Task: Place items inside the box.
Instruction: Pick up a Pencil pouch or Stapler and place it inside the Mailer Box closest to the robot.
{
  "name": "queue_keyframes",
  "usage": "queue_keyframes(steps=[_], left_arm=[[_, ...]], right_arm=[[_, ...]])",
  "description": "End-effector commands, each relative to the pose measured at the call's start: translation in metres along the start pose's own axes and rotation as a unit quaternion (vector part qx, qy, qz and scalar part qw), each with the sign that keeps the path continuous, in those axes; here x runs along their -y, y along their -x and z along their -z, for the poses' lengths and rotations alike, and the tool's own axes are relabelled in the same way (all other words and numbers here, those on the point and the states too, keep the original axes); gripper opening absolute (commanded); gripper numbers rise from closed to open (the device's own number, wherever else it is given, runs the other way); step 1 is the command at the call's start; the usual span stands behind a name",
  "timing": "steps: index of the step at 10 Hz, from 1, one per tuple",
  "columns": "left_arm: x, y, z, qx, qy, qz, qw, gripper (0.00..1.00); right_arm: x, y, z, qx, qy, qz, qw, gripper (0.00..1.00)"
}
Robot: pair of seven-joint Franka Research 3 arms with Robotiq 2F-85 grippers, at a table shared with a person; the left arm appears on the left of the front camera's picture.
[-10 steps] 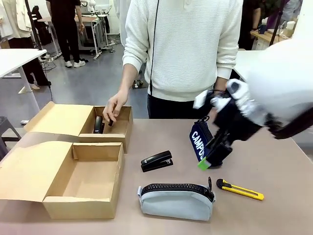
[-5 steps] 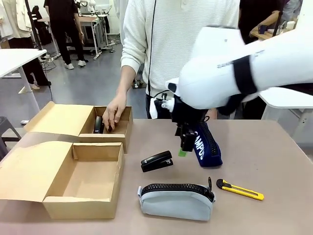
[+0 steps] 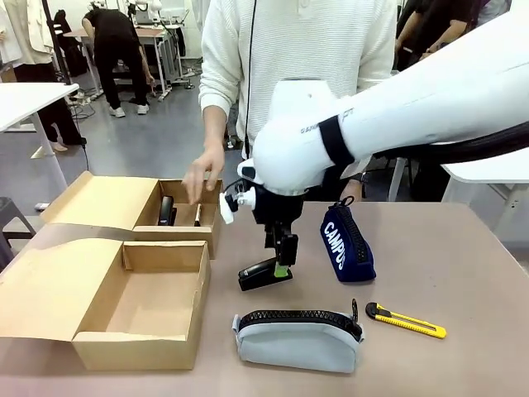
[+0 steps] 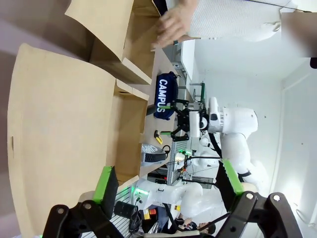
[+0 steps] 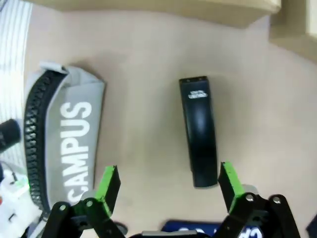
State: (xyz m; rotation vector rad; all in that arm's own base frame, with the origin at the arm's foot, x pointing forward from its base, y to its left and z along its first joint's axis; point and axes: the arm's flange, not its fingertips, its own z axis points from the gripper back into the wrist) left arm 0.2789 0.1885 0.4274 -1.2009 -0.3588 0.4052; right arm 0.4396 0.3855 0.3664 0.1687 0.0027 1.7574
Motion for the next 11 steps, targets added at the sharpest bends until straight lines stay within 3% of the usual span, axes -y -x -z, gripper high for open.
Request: queue_keyframes(steps=[1,4,11], left_arm=[[0.000,0.003,-0.001,0.000,0.008,0.010,1.000,1.00],[0.000,0.003,-0.001,0.000,0.008,0.010,1.000,1.00],[0.000,0.003,-0.001,0.000,0.008,0.010,1.000,1.00]], right_arm=[[0.016,-0.007,0.016,-0.035,-0.015,-0.013,0.999,1.00],[0.024,-0.005,0.054,-0.036,-0.021,-0.033,0.999,1.00],[0.024,-0.008,0.060,-0.039,-0.025,-0.015,0.999,1.00]])
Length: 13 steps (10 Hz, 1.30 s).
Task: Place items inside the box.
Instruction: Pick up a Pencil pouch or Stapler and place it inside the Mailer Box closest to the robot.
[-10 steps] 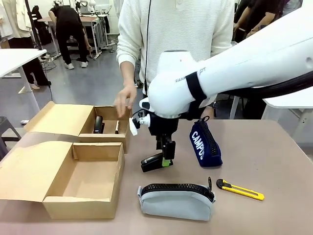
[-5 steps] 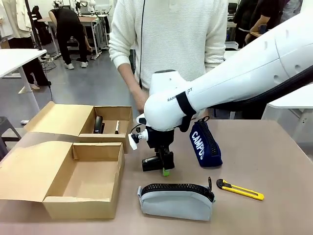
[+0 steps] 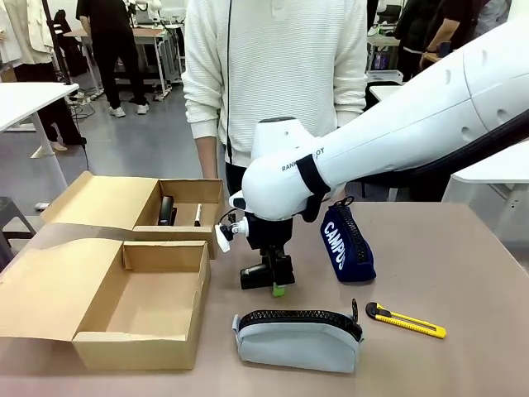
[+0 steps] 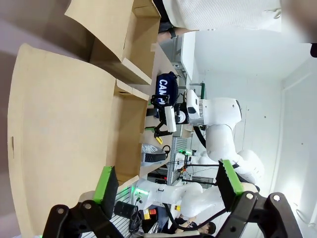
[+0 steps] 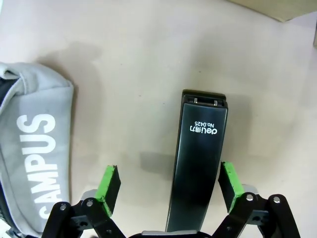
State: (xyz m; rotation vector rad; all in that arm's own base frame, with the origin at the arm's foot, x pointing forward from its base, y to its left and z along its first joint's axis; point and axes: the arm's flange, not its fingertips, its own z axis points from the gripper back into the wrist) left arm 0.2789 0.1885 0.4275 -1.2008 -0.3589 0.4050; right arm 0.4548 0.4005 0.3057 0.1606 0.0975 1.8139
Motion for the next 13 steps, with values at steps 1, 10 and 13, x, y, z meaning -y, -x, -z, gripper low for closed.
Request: queue_keyframes(steps=[1,10,13], left_arm=[[0.000,0.003,0.000,0.000,0.008,0.010,1.000,1.00],[0.000,0.003,0.000,0.000,0.008,0.010,1.000,1.00],[0.000,0.003,0.000,0.000,0.008,0.010,1.000,1.00]], right_arm=[[0.000,-0.003,0.000,-0.006,0.000,0.012,1.000,0.41],[-0.012,-0.002,-0.017,-0.014,0.020,0.048,0.999,0.00],[-0.067,0.001,-0.098,0.032,0.026,0.223,0.974,0.00]])
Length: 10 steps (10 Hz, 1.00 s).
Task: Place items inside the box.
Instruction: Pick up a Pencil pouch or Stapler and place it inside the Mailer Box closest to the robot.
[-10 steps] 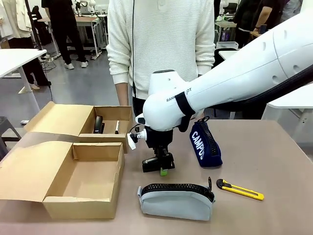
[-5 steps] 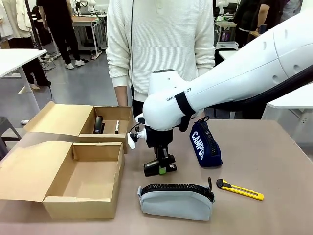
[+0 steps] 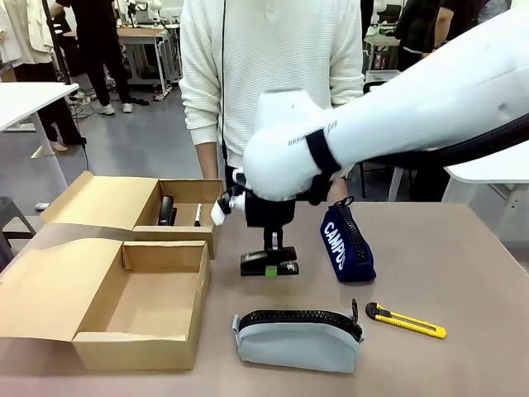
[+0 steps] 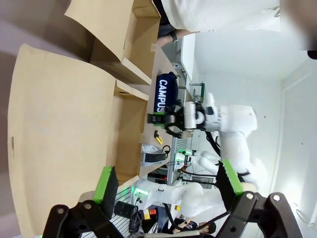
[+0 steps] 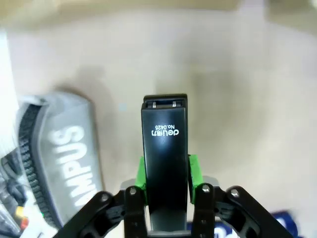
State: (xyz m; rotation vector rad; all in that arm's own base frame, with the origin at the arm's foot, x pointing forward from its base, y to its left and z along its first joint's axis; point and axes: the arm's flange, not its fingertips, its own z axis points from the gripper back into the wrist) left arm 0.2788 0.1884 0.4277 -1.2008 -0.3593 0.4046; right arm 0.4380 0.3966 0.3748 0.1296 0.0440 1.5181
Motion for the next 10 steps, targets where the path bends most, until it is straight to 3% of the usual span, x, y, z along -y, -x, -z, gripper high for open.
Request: queue_keyframes(steps=[1,3,5,6,7,8,9,10], left_arm=[[0.000,0.003,0.000,0.000,0.008,0.009,1.000,1.00],[0.000,0.003,0.000,0.000,0.008,0.009,1.000,1.00],[0.000,0.003,0.000,0.000,0.008,0.009,1.000,1.00],[0.000,0.003,0.000,0.000,0.008,0.009,1.000,1.00],[0.000,0.003,0.000,0.000,0.008,0.009,1.000,1.00],[0.000,0.003,0.000,0.000,0.008,0.009,1.000,1.00],[0.000,0.003,0.000,0.000,0.008,0.009,1.000,1.00],[0.000,0.003,0.000,0.000,0.008,0.009,1.000,1.00]], right_arm=[[-0.058,0.022,-0.065,0.021,-0.022,0.114,0.993,0.00],[-0.123,0.026,-0.093,0.036,-0.014,0.112,0.993,0.00],[-0.172,0.028,-0.087,-0.024,-0.067,0.129,0.989,0.00],[-0.178,0.038,-0.086,-0.046,-0.048,0.134,0.989,0.00],[-0.158,0.024,-0.103,0.003,-0.040,0.109,0.993,0.00],[-0.158,0.024,-0.103,0.003,-0.040,0.109,0.993,0.00],[-0.181,0.030,-0.091,-0.026,-0.050,0.114,0.992,0.37],[-0.186,0.004,-0.089,-0.014,-0.067,0.128,0.989,0.37]])
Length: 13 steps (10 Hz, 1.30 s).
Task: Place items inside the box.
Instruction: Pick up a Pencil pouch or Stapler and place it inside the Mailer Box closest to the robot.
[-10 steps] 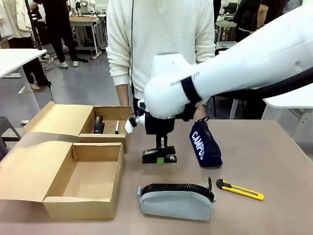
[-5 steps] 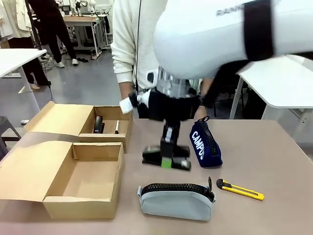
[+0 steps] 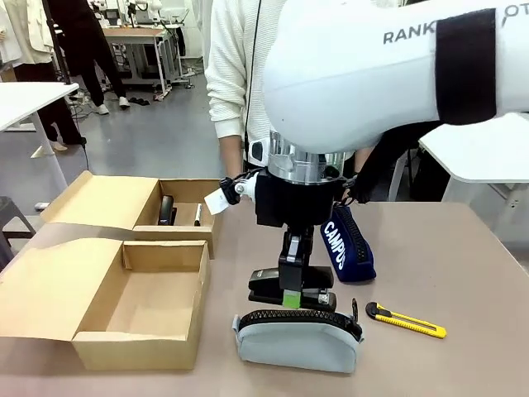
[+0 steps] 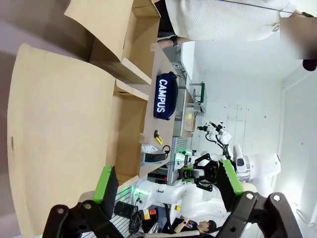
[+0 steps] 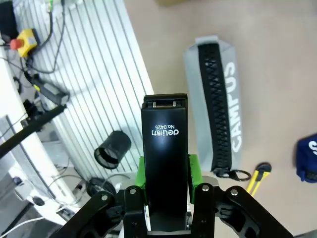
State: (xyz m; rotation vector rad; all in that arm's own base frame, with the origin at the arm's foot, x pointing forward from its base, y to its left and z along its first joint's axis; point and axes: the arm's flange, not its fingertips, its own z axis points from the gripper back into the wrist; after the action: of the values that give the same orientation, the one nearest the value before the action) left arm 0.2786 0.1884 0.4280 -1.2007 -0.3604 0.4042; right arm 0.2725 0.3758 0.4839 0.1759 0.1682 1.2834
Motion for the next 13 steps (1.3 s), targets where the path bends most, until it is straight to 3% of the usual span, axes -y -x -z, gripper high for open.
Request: queue_keyframes(steps=[1,2,3,6,7,8,9,10,12,13], left_arm=[[-0.001,0.002,0.000,-0.001,0.008,0.009,1.000,1.00],[-0.001,0.002,0.000,-0.001,0.008,0.009,1.000,1.00],[-0.001,0.002,0.000,-0.001,0.008,0.009,1.000,1.00],[-0.001,0.002,0.000,-0.001,0.008,0.009,1.000,1.00],[-0.001,0.002,0.000,-0.001,0.008,0.009,1.000,1.00],[-0.001,0.002,0.000,-0.001,0.008,0.009,1.000,1.00],[-0.001,0.002,0.000,-0.001,0.008,0.009,1.000,1.00],[-0.001,0.002,0.000,-0.001,0.008,0.009,1.000,1.00],[-0.001,0.002,0.000,-0.001,0.008,0.009,1.000,1.00],[-0.001,0.002,0.000,-0.001,0.008,0.009,1.000,1.00]], right_arm=[[-0.028,-0.052,-0.001,0.058,-0.053,0.094,0.993,0.37],[-0.041,-0.094,-0.004,0.139,-0.096,0.189,0.967,0.37],[-0.048,-0.125,0.002,0.155,-0.107,0.245,0.951,0.37],[-0.047,-0.192,0.029,0.136,-0.107,0.363,0.916,0.37],[-0.045,-0.213,0.039,0.141,-0.091,0.394,0.904,0.37],[-0.042,-0.222,0.046,0.168,-0.032,0.449,0.877,0.37],[-0.042,-0.218,0.043,0.152,-0.019,0.417,0.896,0.37],[-0.036,-0.196,0.054,0.159,-0.086,0.397,0.900,0.37],[-0.031,-0.204,0.060,0.164,-0.054,0.411,0.895,0.37],[-0.030,-0.215,0.060,0.192,-0.053,0.422,0.885,0.37]])
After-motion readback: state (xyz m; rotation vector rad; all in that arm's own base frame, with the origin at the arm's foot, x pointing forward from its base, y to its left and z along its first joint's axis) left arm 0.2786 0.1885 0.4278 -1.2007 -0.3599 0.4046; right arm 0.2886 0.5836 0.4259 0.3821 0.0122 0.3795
